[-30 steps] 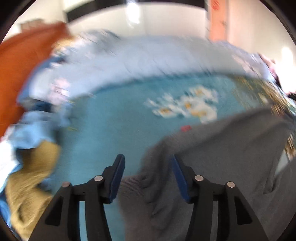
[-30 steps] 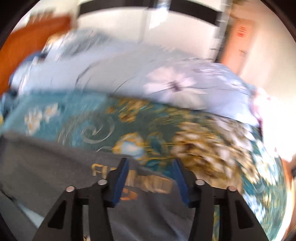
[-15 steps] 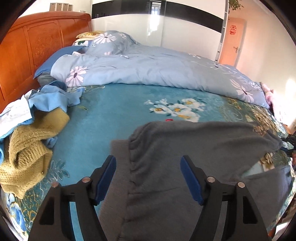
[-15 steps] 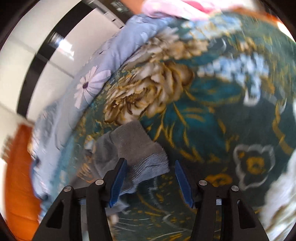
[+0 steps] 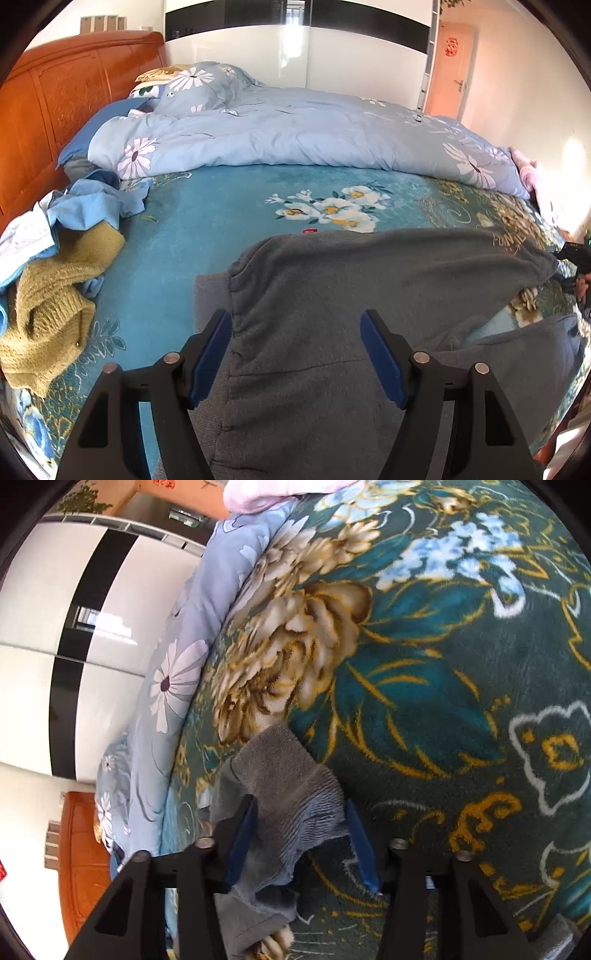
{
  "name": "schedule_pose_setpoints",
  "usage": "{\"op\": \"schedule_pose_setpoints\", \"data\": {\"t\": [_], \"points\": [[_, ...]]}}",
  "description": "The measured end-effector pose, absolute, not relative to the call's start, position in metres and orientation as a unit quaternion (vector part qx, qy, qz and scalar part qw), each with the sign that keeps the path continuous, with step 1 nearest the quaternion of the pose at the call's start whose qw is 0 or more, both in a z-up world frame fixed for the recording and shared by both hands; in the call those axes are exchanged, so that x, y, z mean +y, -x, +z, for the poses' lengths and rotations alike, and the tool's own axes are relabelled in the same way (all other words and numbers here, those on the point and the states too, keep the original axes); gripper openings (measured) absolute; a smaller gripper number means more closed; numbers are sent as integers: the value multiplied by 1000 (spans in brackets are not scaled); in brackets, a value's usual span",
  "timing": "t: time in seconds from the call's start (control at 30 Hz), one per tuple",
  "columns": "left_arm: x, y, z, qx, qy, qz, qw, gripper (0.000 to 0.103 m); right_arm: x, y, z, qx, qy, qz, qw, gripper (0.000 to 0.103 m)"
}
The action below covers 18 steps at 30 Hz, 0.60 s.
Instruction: Fold clothes
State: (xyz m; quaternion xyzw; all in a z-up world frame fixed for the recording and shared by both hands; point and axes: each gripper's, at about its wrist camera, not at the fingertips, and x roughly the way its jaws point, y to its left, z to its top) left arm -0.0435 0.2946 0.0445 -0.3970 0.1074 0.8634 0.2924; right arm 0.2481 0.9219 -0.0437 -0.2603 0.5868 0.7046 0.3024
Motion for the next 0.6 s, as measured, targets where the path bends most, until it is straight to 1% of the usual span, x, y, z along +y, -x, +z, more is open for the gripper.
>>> {"op": "schedule_pose_setpoints", "data": {"t": [0.03, 0.07, 0.1, 0.2, 0.27, 0.33, 0.43, 0.5, 0.6], "points": [[295, 44, 44, 108, 397, 864, 291, 73, 922, -247, -43, 582, 263, 707, 304, 26], [296, 44, 45, 108, 398, 863, 291, 73, 923, -245, -43, 578, 265, 709, 306, 19], [297, 44, 45, 106, 398, 863, 292, 73, 924, -244, -42, 573, 267, 711, 308, 15], [299, 43, 48, 107, 393, 865, 294, 73, 930, -245, -18, 521, 263, 745, 324, 14], [300, 43, 47, 110, 393, 865, 294, 73, 932, -252, 10, 465, 234, 787, 332, 14], [301, 44, 45, 111, 396, 864, 292, 73, 932, -254, 30, 403, 237, 812, 349, 14], [300, 46, 41, 109, 406, 861, 288, 73, 936, -248, 16, 381, 281, 805, 357, 14], [299, 46, 40, 108, 409, 860, 287, 73, 938, -250, -5, 387, 308, 790, 362, 14], [296, 47, 42, 112, 409, 862, 278, 73, 940, -256, -21, 389, 324, 782, 363, 15]]}}
